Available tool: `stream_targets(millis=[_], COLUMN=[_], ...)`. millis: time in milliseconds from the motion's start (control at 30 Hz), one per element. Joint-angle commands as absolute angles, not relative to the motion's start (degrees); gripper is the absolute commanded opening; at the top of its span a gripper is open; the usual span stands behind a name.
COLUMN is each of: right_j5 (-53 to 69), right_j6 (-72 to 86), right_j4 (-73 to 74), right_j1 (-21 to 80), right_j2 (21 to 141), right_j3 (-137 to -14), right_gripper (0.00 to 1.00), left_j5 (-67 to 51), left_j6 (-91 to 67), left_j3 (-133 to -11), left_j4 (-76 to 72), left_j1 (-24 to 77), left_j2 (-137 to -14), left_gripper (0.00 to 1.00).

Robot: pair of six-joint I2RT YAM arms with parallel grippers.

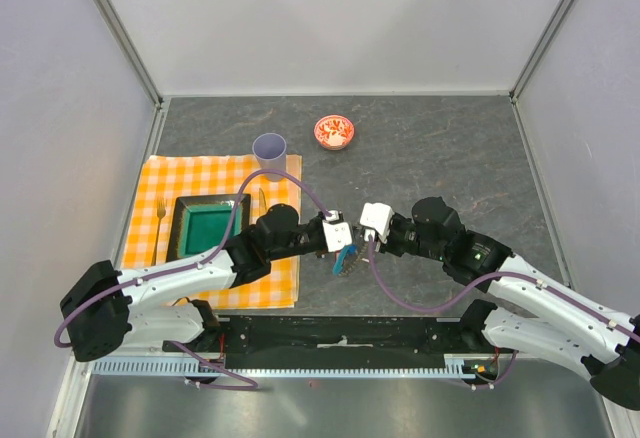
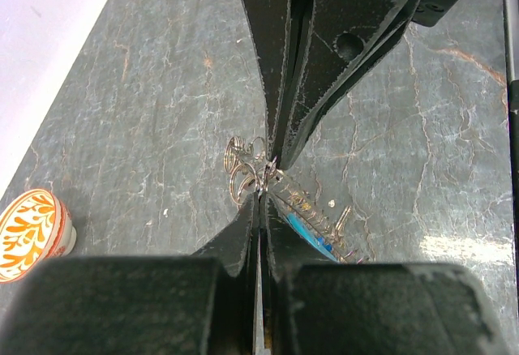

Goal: Put the keys on the keyring

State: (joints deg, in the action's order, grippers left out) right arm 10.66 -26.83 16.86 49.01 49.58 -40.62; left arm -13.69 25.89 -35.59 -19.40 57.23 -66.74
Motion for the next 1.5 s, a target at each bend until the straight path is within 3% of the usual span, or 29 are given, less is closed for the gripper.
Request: stream_targets(millis=[0,1467], right_j5=[10.28,10.63], right_j6=[-26.81,-27.16], right_j4=[15.56,16.17], right_j1=[49.22,49.31], right_j2=[48.26,48.25], right_j3=[-40.25,-40.43], right_gripper=[0.00,0.00], left_j5=[-15.03,-14.94], left_j6=[25.22,25.58], left_j3=[-36.04,-36.74], left_j4=[-24.26,-23.64], left_j1=[57.04,56.78], left_j2=[-65.65,-66.62], left_gripper=[0.02,0.02])
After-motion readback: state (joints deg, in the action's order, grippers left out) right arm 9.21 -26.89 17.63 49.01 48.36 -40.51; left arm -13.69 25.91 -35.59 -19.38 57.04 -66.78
